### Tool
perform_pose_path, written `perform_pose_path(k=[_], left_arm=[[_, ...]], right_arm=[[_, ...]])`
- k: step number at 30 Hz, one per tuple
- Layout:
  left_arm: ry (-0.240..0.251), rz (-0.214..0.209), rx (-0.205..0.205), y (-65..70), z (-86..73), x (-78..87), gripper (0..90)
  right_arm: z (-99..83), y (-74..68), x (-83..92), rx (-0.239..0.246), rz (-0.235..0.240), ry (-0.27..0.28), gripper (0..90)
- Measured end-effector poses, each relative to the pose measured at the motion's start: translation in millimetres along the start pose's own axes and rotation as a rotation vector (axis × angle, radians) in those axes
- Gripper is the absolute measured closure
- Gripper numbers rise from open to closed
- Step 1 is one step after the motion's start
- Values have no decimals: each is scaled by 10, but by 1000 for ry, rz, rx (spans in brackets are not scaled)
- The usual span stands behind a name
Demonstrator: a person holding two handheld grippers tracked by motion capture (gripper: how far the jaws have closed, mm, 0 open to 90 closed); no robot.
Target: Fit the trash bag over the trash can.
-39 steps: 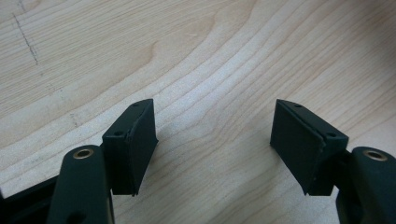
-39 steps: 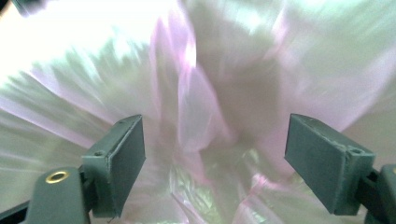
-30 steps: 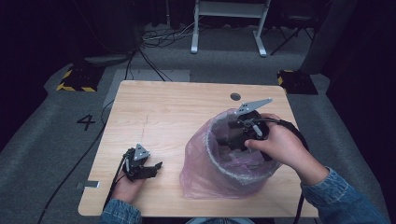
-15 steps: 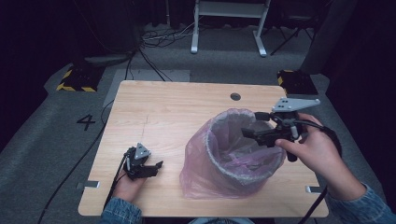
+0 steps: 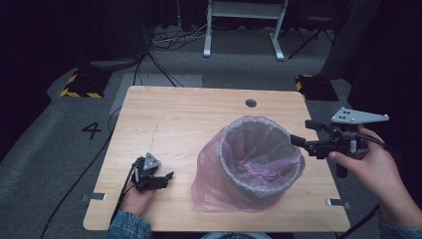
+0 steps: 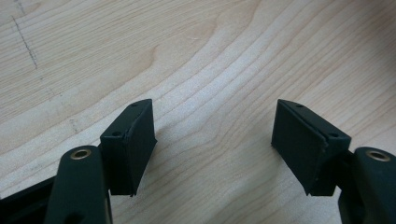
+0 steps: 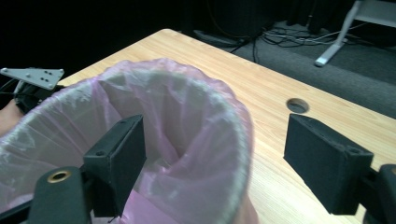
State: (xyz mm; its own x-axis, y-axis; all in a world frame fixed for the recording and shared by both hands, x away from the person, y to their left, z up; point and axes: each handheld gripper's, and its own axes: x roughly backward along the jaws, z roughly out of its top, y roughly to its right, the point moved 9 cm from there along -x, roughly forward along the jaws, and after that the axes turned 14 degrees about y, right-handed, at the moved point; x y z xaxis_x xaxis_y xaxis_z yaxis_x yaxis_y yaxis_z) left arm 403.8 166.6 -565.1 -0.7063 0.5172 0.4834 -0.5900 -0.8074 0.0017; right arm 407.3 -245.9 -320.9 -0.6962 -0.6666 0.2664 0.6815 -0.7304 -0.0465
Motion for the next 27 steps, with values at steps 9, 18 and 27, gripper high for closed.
perform_pose_path(k=[9, 18, 27], left_arm=[[-3, -11, -4, -5, -8, 14, 300], [-3, -6, -1, -5, -6, 10, 296], [-4, 0, 1, -4, -8, 12, 295]], right_arm=[[-173, 260, 233, -19, -70, -1, 211], [-442, 552, 330, -51, -134, -10, 210], [-821, 702, 332, -81, -158, -14, 211]])
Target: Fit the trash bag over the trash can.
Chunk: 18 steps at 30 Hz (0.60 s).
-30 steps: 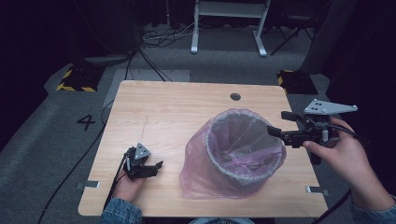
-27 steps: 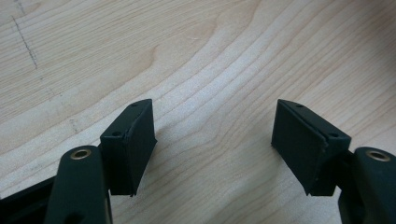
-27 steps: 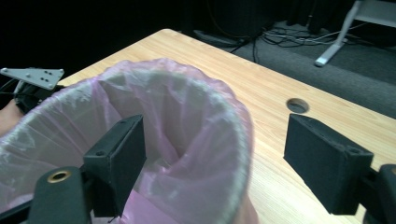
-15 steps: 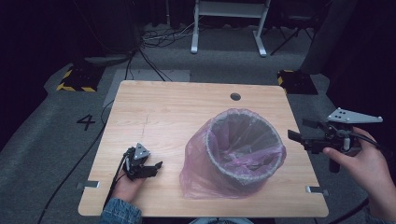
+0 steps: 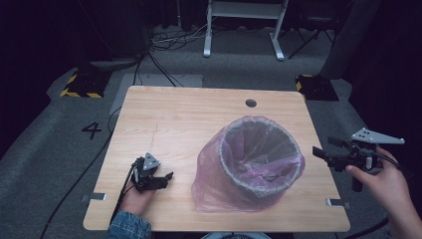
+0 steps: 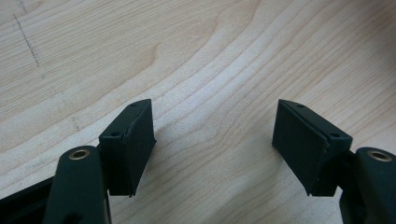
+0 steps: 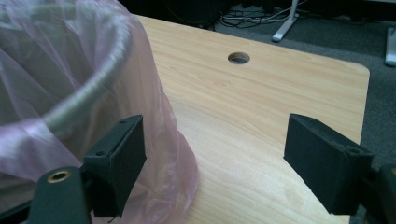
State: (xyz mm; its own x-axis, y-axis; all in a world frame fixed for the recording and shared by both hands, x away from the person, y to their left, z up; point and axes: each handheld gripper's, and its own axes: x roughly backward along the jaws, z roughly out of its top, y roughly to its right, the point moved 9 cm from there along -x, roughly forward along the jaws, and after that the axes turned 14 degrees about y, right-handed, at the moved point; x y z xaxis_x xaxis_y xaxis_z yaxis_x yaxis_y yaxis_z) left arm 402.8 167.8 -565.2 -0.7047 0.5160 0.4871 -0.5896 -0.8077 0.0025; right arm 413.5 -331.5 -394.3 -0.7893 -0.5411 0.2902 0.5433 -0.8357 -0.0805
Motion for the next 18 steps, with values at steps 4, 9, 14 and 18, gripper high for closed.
perform_pose_path(k=[4, 9, 14, 18], left_arm=[[1, 1, 0, 0, 0, -1, 295], [3, 3, 3, 1, 2, -4, 295], [2, 3, 2, -1, 3, -5, 295], [1, 2, 3, -2, 3, -5, 294]], right_arm=[[-169, 46, -39, -26, -8, -17, 211], [-365, 68, -92, -21, -17, -44, 211], [-510, 109, -124, -20, -30, -49, 211], [-645, 138, -166, -16, -44, -59, 211]])
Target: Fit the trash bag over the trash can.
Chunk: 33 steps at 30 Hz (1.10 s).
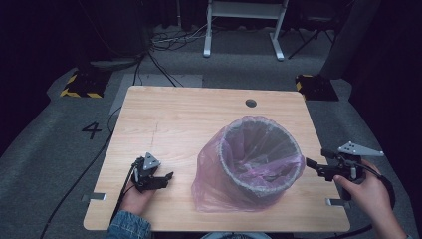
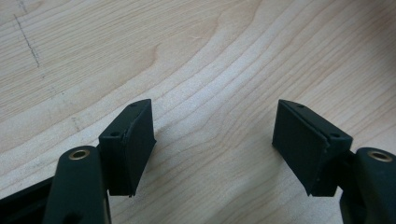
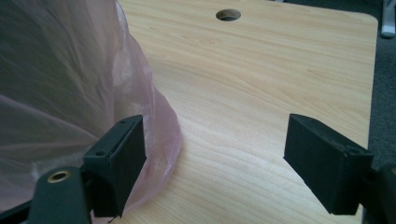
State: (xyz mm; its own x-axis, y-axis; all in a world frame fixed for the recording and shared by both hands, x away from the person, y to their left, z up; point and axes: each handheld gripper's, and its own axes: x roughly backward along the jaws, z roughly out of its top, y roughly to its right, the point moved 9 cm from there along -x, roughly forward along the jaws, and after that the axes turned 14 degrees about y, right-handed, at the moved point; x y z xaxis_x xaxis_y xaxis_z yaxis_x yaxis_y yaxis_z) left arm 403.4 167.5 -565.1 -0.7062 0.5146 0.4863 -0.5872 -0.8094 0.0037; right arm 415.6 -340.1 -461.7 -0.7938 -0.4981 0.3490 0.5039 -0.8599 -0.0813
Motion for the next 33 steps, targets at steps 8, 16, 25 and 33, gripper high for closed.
perform_pose_path(k=[8, 16, 25, 33], left_arm=[[0, 1, -1, 0, 0, 1, 294], [1, 3, 3, -4, 5, -9, 294], [1, 6, 6, -7, 8, -16, 294], [1, 5, 6, -6, 8, -17, 292]], right_arm=[[-284, 4, -80, -18, -6, -19, 210], [-635, -69, -151, -37, 11, -52, 198], [-837, 6, -238, -4, -62, -23, 198], [-956, -18, -336, -3, -62, -116, 168]])
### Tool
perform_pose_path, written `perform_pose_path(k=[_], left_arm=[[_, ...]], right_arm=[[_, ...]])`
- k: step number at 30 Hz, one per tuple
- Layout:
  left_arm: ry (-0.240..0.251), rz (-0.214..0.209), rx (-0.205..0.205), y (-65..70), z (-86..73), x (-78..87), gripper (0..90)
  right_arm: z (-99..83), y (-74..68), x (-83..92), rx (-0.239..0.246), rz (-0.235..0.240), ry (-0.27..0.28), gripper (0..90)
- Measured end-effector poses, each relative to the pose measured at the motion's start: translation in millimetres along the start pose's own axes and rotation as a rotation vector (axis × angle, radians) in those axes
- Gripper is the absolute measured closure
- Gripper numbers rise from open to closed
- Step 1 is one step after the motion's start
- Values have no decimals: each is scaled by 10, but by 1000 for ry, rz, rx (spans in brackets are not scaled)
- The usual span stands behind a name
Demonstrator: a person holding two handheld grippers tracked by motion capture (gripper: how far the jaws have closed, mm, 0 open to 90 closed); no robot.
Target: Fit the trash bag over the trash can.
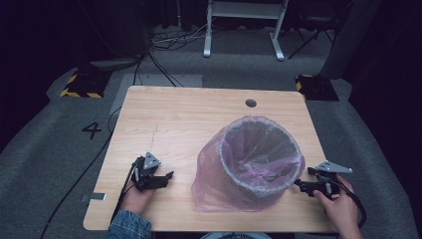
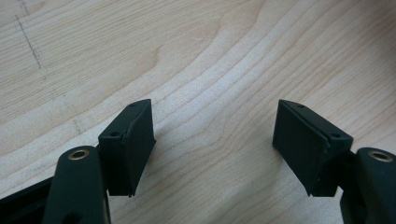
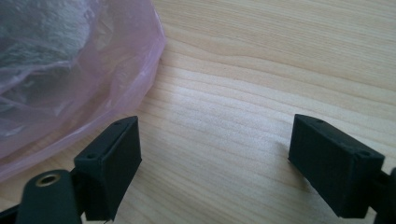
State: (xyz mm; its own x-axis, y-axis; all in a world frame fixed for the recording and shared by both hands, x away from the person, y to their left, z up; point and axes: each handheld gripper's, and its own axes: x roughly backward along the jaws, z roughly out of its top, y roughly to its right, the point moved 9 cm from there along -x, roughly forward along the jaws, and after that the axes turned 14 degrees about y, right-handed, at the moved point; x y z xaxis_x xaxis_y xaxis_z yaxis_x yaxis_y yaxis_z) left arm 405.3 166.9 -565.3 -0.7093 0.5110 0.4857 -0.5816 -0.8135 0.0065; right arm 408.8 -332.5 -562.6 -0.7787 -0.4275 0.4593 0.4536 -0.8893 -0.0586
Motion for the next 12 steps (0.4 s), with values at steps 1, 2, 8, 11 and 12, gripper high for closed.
perform_pose_path(k=[1, 2, 8, 11, 12], left_arm=[[0, 0, 0, 0, 0, 0, 292], [0, 0, 0, 0, 0, 0, 292], [0, -1, -2, -2, 2, -2, 291], [-1, -3, -4, 1, -3, 6, 290], [-1, -3, -3, 2, -4, 8, 290]], right_arm=[[-2, 6, -11, 23, -11, -6, 168], [-10, 16, -19, 59, -29, -18, 141], [-17, 14, -53, 61, -10, -39, 51], [-21, 10, -89, 92, 38, -60, 0], [-20, 10, -90, 95, 46, -61, 0]])
